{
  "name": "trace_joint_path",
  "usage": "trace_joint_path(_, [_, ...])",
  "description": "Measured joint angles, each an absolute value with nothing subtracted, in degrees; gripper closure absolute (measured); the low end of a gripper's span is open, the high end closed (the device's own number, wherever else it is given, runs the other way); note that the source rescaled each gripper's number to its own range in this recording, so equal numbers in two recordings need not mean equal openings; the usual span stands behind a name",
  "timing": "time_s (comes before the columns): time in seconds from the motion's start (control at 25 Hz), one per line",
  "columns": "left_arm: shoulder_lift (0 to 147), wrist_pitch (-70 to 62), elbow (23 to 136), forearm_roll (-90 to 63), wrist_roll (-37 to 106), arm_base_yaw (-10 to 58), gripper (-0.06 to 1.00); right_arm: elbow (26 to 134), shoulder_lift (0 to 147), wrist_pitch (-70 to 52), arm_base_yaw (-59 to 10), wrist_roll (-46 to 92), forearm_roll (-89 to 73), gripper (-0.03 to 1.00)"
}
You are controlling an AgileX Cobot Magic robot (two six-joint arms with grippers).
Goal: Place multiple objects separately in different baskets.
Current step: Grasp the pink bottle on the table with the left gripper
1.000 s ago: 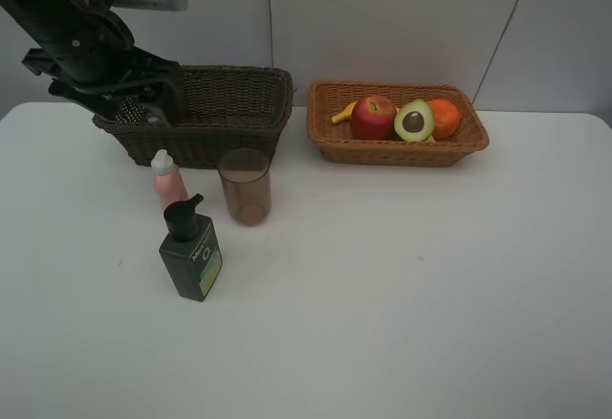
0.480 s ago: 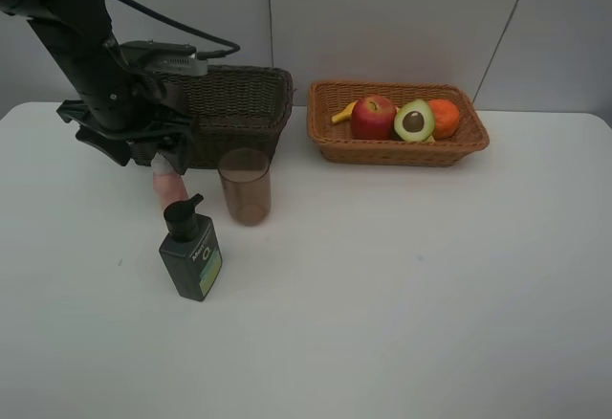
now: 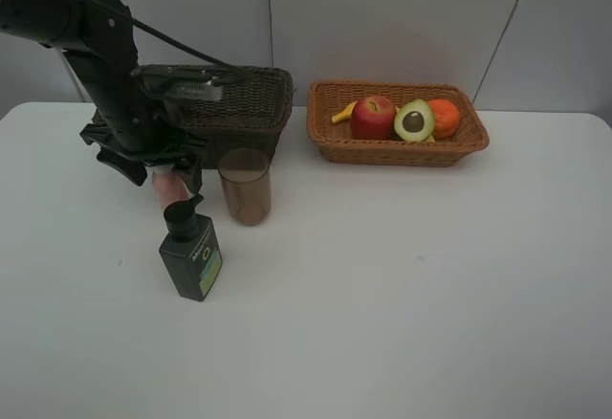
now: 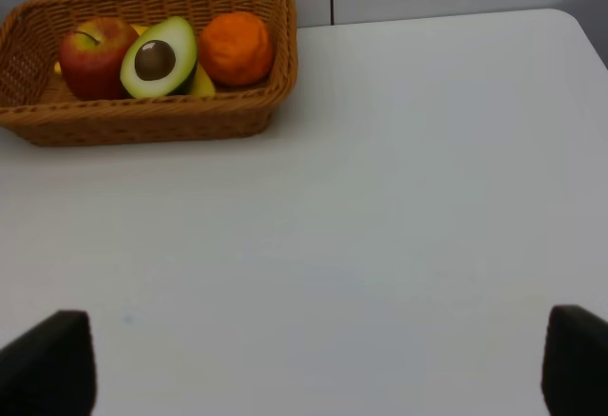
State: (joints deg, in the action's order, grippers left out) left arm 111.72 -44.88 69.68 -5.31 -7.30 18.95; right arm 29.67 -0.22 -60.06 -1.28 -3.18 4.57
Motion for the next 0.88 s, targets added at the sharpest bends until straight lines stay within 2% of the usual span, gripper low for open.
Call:
trace_joint_path(0.48, [113.9, -43.8, 69.7, -5.3, -7.3, 18.9, -0.04, 29.7, -0.2, -60.1, -1.3, -3.2, 4.6, -0.03])
trace_joint_path(0.6, [113.9, -43.4, 69.7, -5.4, -7.3, 18.9, 0.09, 29.7, -0.2, -60.1, -1.3, -3.2, 4.6, -0.03])
trace_joint_path(0.76, [113.9, -43.0, 69.7, -7.1, -7.3, 18.9, 0.51, 29.7, -0.2, -60.1, -1.3, -3.2, 4.6, -0.03])
trace_joint_path(0.88, [113.9, -42.9, 69.7, -8.0, -7.3, 18.9, 0.51, 29.7, -0.2, -60.1, -1.3, -3.2, 4.6, -0.03])
